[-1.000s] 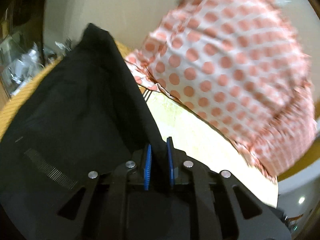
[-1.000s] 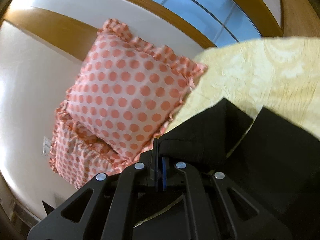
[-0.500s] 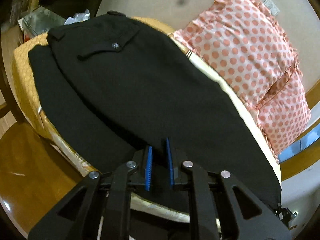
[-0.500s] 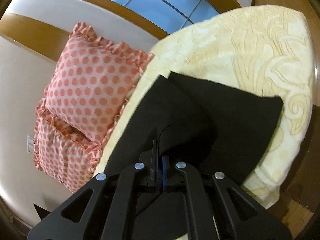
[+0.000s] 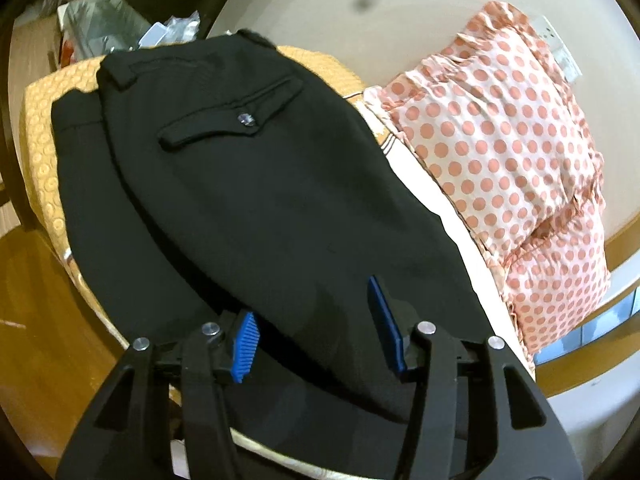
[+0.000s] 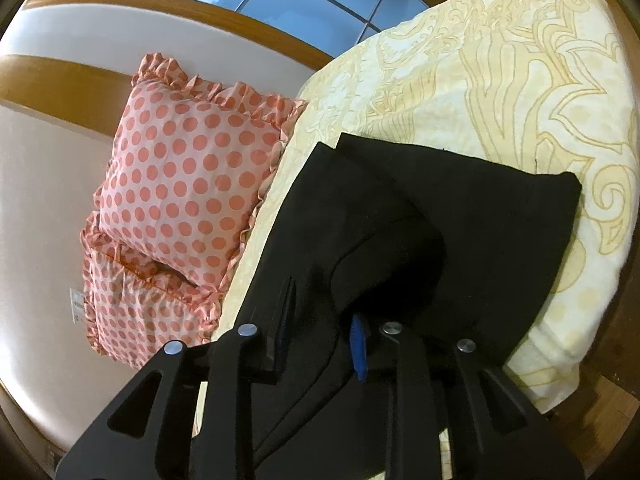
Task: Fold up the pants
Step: 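Lower the folded edge onto the trousers and open the left gripper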
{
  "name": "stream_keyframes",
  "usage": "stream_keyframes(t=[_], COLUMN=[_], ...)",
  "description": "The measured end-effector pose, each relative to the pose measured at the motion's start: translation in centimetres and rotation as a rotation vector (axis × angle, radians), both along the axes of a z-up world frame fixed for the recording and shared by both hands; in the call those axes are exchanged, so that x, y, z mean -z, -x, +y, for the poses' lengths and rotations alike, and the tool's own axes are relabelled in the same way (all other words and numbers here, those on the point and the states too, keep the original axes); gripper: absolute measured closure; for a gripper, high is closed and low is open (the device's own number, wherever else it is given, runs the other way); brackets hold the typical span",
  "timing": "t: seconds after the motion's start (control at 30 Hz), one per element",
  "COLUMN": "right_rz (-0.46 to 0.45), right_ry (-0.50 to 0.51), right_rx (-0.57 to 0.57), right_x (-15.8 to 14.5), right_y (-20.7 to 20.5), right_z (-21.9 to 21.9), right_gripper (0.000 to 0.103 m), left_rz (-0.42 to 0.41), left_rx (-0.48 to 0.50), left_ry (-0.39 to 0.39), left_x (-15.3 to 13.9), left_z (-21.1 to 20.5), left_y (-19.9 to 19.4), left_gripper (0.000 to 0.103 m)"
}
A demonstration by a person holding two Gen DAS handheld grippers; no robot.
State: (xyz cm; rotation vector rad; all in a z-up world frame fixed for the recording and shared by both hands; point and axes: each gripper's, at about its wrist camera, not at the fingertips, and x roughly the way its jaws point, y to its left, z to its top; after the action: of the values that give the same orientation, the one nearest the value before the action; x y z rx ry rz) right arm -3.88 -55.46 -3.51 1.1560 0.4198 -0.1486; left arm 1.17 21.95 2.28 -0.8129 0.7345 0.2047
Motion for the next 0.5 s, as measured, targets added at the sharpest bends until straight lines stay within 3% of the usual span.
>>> stream_keyframes(t=[0.13, 0.17, 0.23, 0.33, 0.4, 0.5], right_rz=[0.038, 0.051, 0.055, -0.061, -0.098, -0.031], right_ry=[0.077, 0.102, 0.118, 0.13, 0.198, 0.32], right_rx=[0.026, 0.017, 0.004, 0.031, 0.042, 0.063], right_x=[-0.4, -0.4, -0.2, -2.1, -3.9, -4.9], right_y=[-0.8, -1.3, -2.3, -1.3, 0.1, 1.9], right_z=[0.5, 0.6, 0.3, -0.5, -0.2, 0.6], right_gripper=[0.082, 0.098, 0.1, 0.101, 0.101, 0.101], left_rz=[0.01, 0.018, 0.038, 0.011, -0.019, -0.023], left_rx=[0.001, 0.002, 0.019, 0.046, 0.065, 0.081], left_ry=[-0.037, -0.051, -0.081, -0.066, -0.083, -0.152], left_x=[-0.1, -0.2, -0.3, -1.1, -1.9, -2.5], left_z=[-0.3, -0.4, -0.4, 0.0, -0.2, -0.9], left_y=[-0.5, -0.6, -1.1, -1.0, -0.2, 1.5], left_gripper=[0.055, 0.065, 0.09, 0.095, 0.095, 0.095])
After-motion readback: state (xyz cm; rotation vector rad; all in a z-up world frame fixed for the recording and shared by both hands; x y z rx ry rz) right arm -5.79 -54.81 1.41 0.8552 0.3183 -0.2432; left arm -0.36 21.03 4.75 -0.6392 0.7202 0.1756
